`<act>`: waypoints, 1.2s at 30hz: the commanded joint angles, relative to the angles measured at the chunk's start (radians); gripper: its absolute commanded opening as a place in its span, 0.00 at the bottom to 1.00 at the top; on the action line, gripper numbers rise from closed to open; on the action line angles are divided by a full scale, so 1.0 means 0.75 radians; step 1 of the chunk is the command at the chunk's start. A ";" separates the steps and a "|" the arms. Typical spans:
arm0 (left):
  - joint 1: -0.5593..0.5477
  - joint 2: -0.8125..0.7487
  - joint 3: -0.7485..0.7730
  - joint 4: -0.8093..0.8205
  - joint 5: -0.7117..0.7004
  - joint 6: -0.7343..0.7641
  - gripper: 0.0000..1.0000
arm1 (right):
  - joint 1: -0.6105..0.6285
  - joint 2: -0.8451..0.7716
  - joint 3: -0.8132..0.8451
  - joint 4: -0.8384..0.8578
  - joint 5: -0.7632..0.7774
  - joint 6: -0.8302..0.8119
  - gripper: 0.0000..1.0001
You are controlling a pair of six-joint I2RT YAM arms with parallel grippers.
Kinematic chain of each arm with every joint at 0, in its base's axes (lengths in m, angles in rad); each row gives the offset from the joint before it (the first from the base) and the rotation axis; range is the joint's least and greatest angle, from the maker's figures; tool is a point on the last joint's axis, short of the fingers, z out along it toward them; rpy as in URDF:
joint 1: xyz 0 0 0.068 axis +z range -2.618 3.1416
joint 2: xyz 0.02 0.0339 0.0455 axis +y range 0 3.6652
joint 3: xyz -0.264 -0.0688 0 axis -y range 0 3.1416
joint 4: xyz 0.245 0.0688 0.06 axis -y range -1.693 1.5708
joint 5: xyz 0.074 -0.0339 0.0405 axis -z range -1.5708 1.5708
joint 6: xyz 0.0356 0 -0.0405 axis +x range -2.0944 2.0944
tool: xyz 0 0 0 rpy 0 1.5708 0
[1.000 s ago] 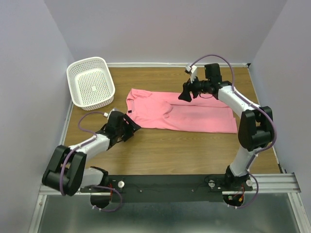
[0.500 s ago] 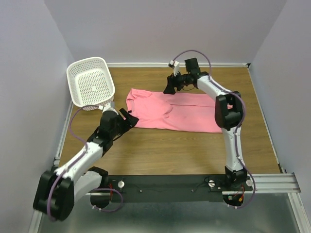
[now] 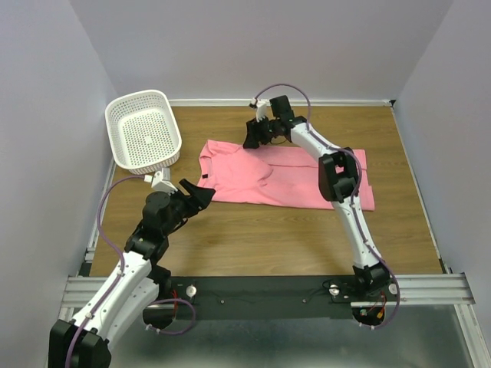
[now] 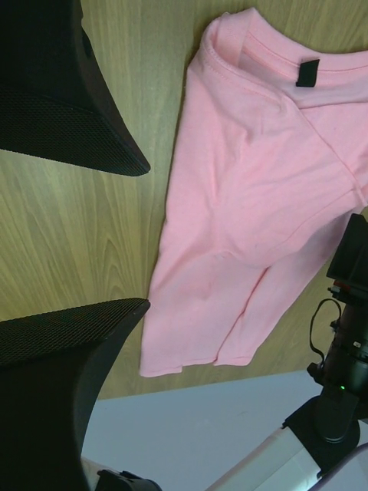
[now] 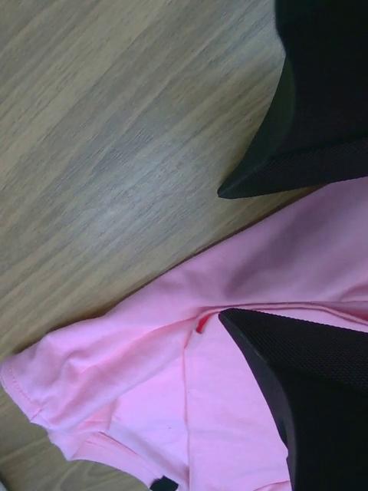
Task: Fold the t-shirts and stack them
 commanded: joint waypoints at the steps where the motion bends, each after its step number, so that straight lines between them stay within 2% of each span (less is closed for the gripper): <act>1: 0.010 -0.011 -0.016 -0.032 0.039 0.025 0.73 | -0.002 0.016 -0.085 -0.046 -0.007 0.001 0.65; 6: 0.010 -0.003 -0.016 -0.019 0.035 0.030 0.73 | 0.008 -0.025 -0.175 -0.058 -0.050 -0.027 0.52; 9: 0.010 0.005 -0.020 -0.003 0.043 0.026 0.73 | 0.006 -0.033 -0.194 -0.067 -0.036 -0.036 0.34; 11: 0.012 0.011 -0.026 0.003 0.043 0.023 0.73 | 0.006 -0.029 -0.186 -0.069 -0.016 -0.036 0.33; 12: 0.012 0.013 -0.028 0.005 0.049 0.023 0.72 | 0.006 -0.025 -0.177 -0.069 0.015 -0.027 0.25; 14: 0.012 0.013 -0.030 0.005 0.051 0.023 0.72 | 0.006 -0.019 -0.145 -0.069 0.064 -0.015 0.18; 15: 0.012 0.011 -0.032 0.005 0.047 0.023 0.72 | 0.004 -0.011 -0.132 -0.067 0.119 0.003 0.09; 18: 0.014 0.007 -0.038 0.007 0.041 0.023 0.72 | -0.016 0.005 -0.059 -0.060 0.215 0.044 0.01; 25: 0.012 0.105 -0.059 0.121 0.063 0.015 0.72 | -0.133 0.014 0.015 -0.001 0.426 0.181 0.01; 29: 0.012 0.293 -0.041 0.256 0.102 0.021 0.72 | -0.266 -0.029 -0.028 0.021 0.447 0.194 0.01; 30: 0.012 0.332 -0.016 0.313 0.116 0.034 0.72 | -0.286 -0.045 -0.054 0.021 0.418 0.185 0.15; 32: 0.008 0.473 0.015 0.379 0.131 0.048 0.72 | -0.333 -0.091 -0.165 0.023 0.404 0.138 0.37; 33: 0.008 0.530 0.059 0.438 0.147 0.056 0.71 | -0.347 -0.163 -0.206 0.021 0.404 0.118 0.51; 34: 0.003 0.594 0.090 0.457 0.157 0.072 0.71 | -0.360 -0.201 -0.249 0.021 0.408 0.057 0.56; 36: -0.019 0.804 0.213 0.498 0.180 0.091 0.71 | -0.407 -0.339 -0.387 0.032 0.408 0.010 0.59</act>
